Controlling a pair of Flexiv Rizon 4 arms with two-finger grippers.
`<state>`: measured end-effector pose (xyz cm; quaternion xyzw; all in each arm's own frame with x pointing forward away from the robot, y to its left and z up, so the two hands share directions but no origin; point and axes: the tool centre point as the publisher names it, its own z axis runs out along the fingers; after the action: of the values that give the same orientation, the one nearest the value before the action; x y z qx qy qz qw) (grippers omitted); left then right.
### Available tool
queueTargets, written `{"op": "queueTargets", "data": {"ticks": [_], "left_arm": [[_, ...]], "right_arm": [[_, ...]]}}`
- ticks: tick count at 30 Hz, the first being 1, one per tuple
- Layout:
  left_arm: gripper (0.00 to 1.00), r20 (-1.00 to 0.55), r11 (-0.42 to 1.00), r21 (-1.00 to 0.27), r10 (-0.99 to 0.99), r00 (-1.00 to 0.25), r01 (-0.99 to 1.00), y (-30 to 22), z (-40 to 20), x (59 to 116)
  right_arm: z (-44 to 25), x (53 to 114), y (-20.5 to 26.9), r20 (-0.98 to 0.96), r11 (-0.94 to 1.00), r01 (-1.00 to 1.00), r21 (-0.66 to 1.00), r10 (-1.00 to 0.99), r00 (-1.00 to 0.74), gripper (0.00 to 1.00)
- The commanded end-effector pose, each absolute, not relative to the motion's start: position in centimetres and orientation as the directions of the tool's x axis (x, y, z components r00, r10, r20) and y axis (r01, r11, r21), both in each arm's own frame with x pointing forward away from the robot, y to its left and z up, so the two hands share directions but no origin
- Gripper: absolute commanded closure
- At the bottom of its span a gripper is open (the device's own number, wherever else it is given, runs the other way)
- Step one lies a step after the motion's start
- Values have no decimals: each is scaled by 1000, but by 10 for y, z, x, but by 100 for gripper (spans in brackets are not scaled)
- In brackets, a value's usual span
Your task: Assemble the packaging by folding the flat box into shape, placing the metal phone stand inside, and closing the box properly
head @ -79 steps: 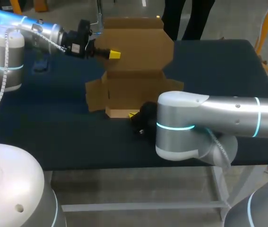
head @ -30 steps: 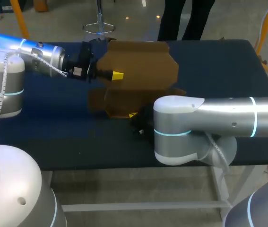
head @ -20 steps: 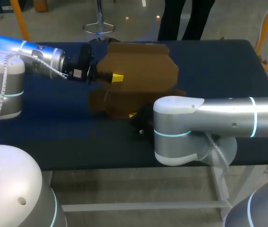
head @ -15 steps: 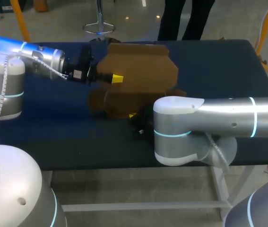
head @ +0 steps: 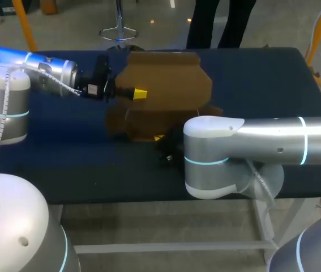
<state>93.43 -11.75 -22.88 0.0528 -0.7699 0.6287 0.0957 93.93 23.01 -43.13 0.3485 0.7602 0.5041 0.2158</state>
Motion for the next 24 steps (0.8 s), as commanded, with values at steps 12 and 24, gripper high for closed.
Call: {"op": "queueTargets", "data": {"ticks": [12, 24], "left_arm": [[100, 220, 223, -953, 47, -974, -205, -120, -234, 939], [100, 223, 226, -952, 46, -974, -208, -119, -236, 940]], "right_arm": [[-439, 940, 234, 20, 250, 313, 916, 751, -660, 100], [-437, 939, 233, 21, 248, 311, 918, 750, -662, 100]]}}
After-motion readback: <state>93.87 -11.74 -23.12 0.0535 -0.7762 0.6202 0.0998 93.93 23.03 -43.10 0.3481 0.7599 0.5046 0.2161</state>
